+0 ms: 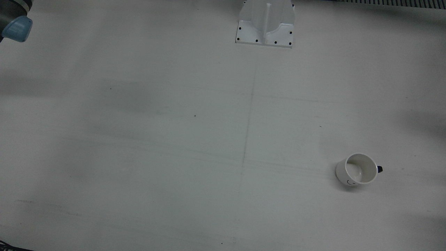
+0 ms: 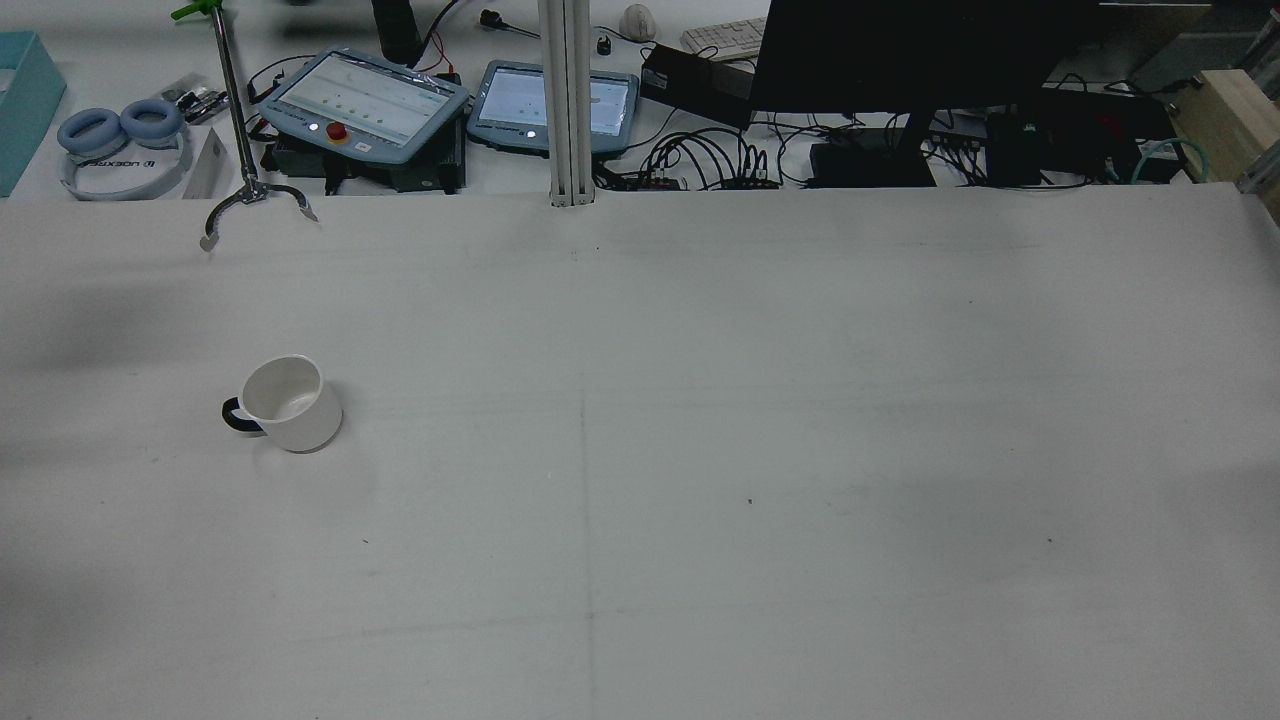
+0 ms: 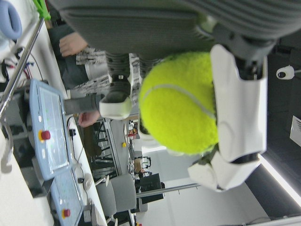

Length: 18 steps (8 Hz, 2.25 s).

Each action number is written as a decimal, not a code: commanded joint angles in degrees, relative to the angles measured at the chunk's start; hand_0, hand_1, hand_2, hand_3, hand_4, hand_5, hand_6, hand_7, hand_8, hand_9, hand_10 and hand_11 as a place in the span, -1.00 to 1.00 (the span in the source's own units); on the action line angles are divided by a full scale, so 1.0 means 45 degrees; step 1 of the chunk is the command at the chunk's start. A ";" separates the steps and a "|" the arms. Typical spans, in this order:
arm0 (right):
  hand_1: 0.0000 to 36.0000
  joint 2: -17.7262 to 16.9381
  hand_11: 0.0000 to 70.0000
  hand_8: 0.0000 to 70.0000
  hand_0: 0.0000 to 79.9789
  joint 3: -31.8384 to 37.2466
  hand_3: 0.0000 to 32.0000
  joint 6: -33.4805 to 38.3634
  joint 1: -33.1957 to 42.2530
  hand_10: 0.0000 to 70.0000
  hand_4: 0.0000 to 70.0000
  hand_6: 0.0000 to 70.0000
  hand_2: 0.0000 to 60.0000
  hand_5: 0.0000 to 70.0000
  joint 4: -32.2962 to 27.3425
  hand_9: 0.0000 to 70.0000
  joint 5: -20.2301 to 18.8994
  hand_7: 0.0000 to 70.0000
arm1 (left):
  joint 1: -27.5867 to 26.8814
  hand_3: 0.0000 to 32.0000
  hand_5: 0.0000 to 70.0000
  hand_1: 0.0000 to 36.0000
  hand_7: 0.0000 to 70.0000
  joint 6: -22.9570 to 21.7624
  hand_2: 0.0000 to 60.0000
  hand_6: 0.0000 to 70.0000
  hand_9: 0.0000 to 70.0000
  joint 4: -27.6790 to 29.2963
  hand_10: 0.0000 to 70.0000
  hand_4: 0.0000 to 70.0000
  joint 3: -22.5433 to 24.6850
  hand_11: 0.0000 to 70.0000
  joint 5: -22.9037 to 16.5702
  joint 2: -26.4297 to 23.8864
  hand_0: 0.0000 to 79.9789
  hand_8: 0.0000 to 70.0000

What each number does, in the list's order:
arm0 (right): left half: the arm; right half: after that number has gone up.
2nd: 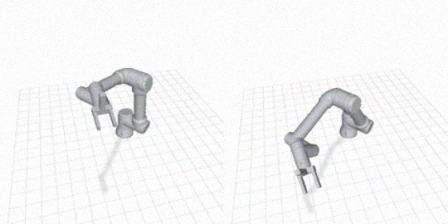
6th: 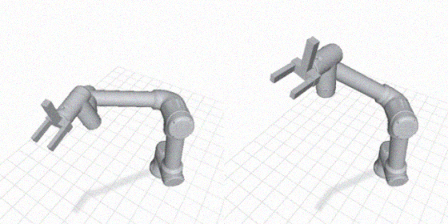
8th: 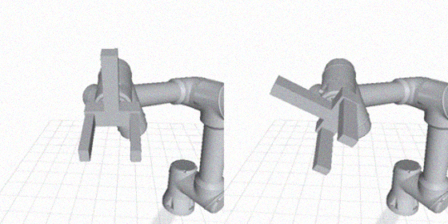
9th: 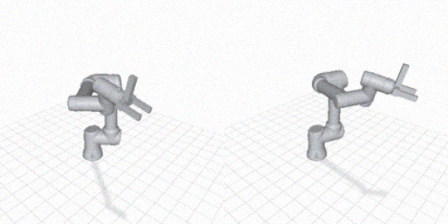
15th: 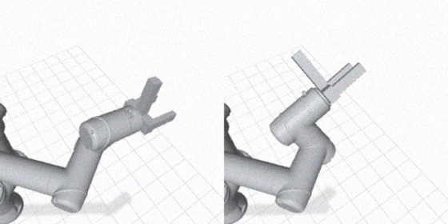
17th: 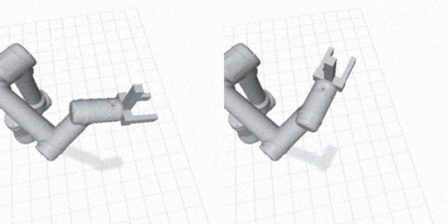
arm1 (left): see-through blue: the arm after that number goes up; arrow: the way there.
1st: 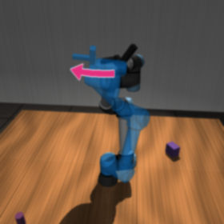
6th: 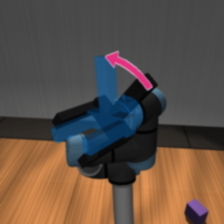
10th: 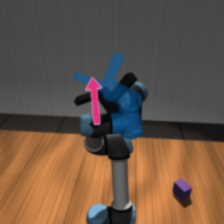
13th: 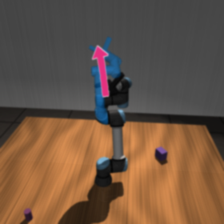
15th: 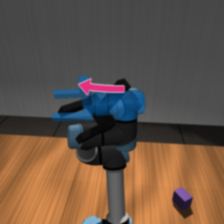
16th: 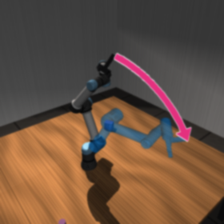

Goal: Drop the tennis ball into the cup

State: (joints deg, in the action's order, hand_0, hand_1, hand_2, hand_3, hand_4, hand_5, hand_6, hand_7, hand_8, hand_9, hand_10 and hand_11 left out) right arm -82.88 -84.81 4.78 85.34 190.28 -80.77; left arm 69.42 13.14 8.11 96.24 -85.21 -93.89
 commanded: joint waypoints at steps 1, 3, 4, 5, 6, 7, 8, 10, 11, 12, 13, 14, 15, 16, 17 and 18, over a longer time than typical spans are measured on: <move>-1.00 -0.0001 -1.00 -1.00 -1.00 -0.0001 -1.00 -0.0007 0.0001 -1.00 -1.00 -1.00 -1.00 -1.00 0.0000 -1.00 0.0000 -1.00 | -0.2663 -1.00 -0.29 0.42 1.00 0.1372 0.26 1.00 0.48 -0.0530 0.44 -0.62 0.1286 1.00 0.0127 -0.0752 0.45 0.23; -1.00 -0.0001 -1.00 -1.00 -1.00 0.0018 -1.00 -0.0007 0.0001 -1.00 -1.00 -1.00 -1.00 -1.00 0.0000 -1.00 0.0000 -1.00 | -0.4402 -1.00 -0.35 0.37 1.00 0.2017 0.17 0.89 0.51 -0.0651 0.48 -0.61 0.1231 1.00 0.0864 -0.1166 0.42 0.21; -1.00 -0.0001 -1.00 -1.00 -1.00 0.0018 -1.00 -0.0007 0.0001 -1.00 -1.00 -1.00 -1.00 -1.00 0.0000 -1.00 0.0000 -1.00 | -0.5416 -1.00 -0.31 0.30 1.00 0.2118 0.18 1.00 0.49 -0.0631 0.48 -0.64 0.0998 1.00 0.1140 -0.1340 0.40 0.23; -1.00 -0.0001 -1.00 -1.00 -1.00 0.0018 -1.00 -0.0007 0.0001 -1.00 -1.00 -1.00 -1.00 -1.00 0.0000 -1.00 0.0000 -1.00 | -0.5755 -1.00 -0.34 0.22 1.00 0.2486 0.10 0.97 0.50 -0.0534 0.49 -0.62 0.0648 1.00 0.1162 -0.1439 0.37 0.22; -1.00 -0.0001 -1.00 -1.00 -1.00 0.0018 -1.00 -0.0007 0.0001 -1.00 -1.00 -1.00 -1.00 -1.00 0.0000 -1.00 0.0000 -1.00 | -0.5797 -1.00 -0.35 0.07 1.00 0.2838 -0.01 1.00 0.49 -0.0301 0.48 -0.63 0.0103 1.00 0.1143 -0.1652 0.33 0.22; -1.00 -0.0001 -1.00 -1.00 -1.00 0.0018 -1.00 -0.0007 0.0001 -1.00 -1.00 -1.00 -1.00 -1.00 0.0000 -1.00 0.0000 -1.00 | -0.5778 -1.00 -0.35 0.04 1.00 0.2784 -0.01 1.00 0.47 -0.0202 0.46 -0.64 -0.0308 1.00 0.1123 -0.1848 0.32 0.22; -1.00 -0.0001 -1.00 -1.00 -1.00 -0.0001 -1.00 -0.0007 0.0001 -1.00 -1.00 -1.00 -1.00 -1.00 0.0000 -1.00 0.0000 -1.00 | -0.5700 -1.00 -0.36 0.03 1.00 0.2667 -0.05 0.98 0.47 -0.0240 0.45 -0.64 -0.0255 1.00 0.1085 -0.1869 0.32 0.21; -1.00 -0.0001 -1.00 -1.00 -1.00 -0.0001 -1.00 -0.0007 0.0001 -1.00 -1.00 -1.00 -1.00 -1.00 0.0000 -1.00 0.0000 -1.00 | -0.5387 -1.00 -0.34 0.04 1.00 0.2567 0.01 1.00 0.46 -0.0299 0.39 -0.58 -0.0273 0.99 0.1084 -0.1831 0.32 0.21; -1.00 -0.0001 -1.00 -1.00 -1.00 -0.0001 -1.00 -0.0007 0.0001 -1.00 -1.00 -1.00 -1.00 -1.00 0.0000 -1.00 0.0000 -1.00 | -0.5387 -1.00 -0.34 0.04 1.00 0.2607 0.04 1.00 0.46 -0.0299 0.37 -0.57 -0.0351 0.97 0.1104 -0.1772 0.32 0.22; -1.00 -0.0001 -1.00 -1.00 -1.00 -0.0001 -1.00 -0.0007 0.0001 -1.00 -1.00 -1.00 -1.00 -1.00 0.0000 -1.00 0.0000 -1.00 | -0.5310 -1.00 -0.40 0.04 1.00 0.2491 -0.02 0.88 0.45 -0.0337 0.37 -0.58 -0.0294 0.97 0.1123 -0.1714 0.31 0.17; -1.00 -0.0001 -1.00 -1.00 -1.00 -0.0001 -1.00 -0.0007 0.0001 -1.00 -1.00 -1.00 -1.00 -1.00 0.0000 -1.00 0.0000 -1.00 | -0.5328 -1.00 -0.46 -0.01 0.56 0.2490 0.03 0.75 0.19 -0.0145 0.06 -0.59 -0.0254 0.53 0.1162 -0.1462 0.26 0.00; -1.00 -0.0001 -1.00 -1.00 -1.00 -0.0001 -1.00 -0.0007 0.0001 -1.00 -1.00 -1.00 -1.00 -1.00 0.0000 -1.00 0.0000 -1.00 | -0.5328 -1.00 -0.62 -0.12 -0.32 0.2509 0.09 0.27 -0.41 -0.0104 -0.58 -0.65 -0.0254 -0.36 0.1162 -0.1362 0.18 -0.41; -1.00 -0.0001 -1.00 -1.00 -1.00 -0.0001 -1.00 -0.0007 0.0001 -1.00 -1.00 -1.00 -1.00 -1.00 0.0000 -1.00 0.0000 -1.00 | -0.5309 -1.00 -0.75 -0.17 -0.78 0.2510 0.02 -0.27 -0.79 -0.0084 -0.92 -0.76 -0.0254 -0.85 0.1162 -0.1361 0.14 -0.72; -1.00 -0.0001 -1.00 -1.00 -1.00 -0.0001 -1.00 -0.0007 0.0001 -1.00 -1.00 -1.00 -1.00 -1.00 0.0000 -1.00 0.0000 -1.00 | -0.5309 -1.00 -0.77 -0.29 -0.93 0.2510 -0.04 -0.26 -0.89 -0.0065 -1.00 -0.79 -0.0254 -0.99 0.1162 -0.1342 0.07 -0.79; -1.00 -0.0001 -1.00 -1.00 -1.00 -0.0001 -1.00 -0.0007 0.0001 -1.00 -1.00 -1.00 -1.00 -1.00 0.0000 -1.00 0.0000 -1.00 | -0.5309 -1.00 -0.80 -0.33 -0.95 0.2510 -0.07 -0.38 -0.90 -0.0045 -1.00 -0.82 -0.0235 -1.00 0.1162 -0.1342 0.03 -0.83; -1.00 -0.0001 -1.00 -1.00 -1.00 -0.0001 -1.00 -0.0007 0.0001 -1.00 -1.00 -1.00 -1.00 -1.00 0.0000 -1.00 0.0000 -1.00 | -0.5309 -1.00 -0.81 -0.36 -0.96 0.2510 -0.08 -0.39 -0.91 -0.0045 -1.00 -0.84 -0.0254 -1.00 0.1162 -0.1342 0.00 -0.83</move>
State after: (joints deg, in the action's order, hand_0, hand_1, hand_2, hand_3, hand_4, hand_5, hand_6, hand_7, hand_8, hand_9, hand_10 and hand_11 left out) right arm -82.88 -84.81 4.75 85.34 190.28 -80.77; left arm 45.51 24.43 7.79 95.12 -79.98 -100.00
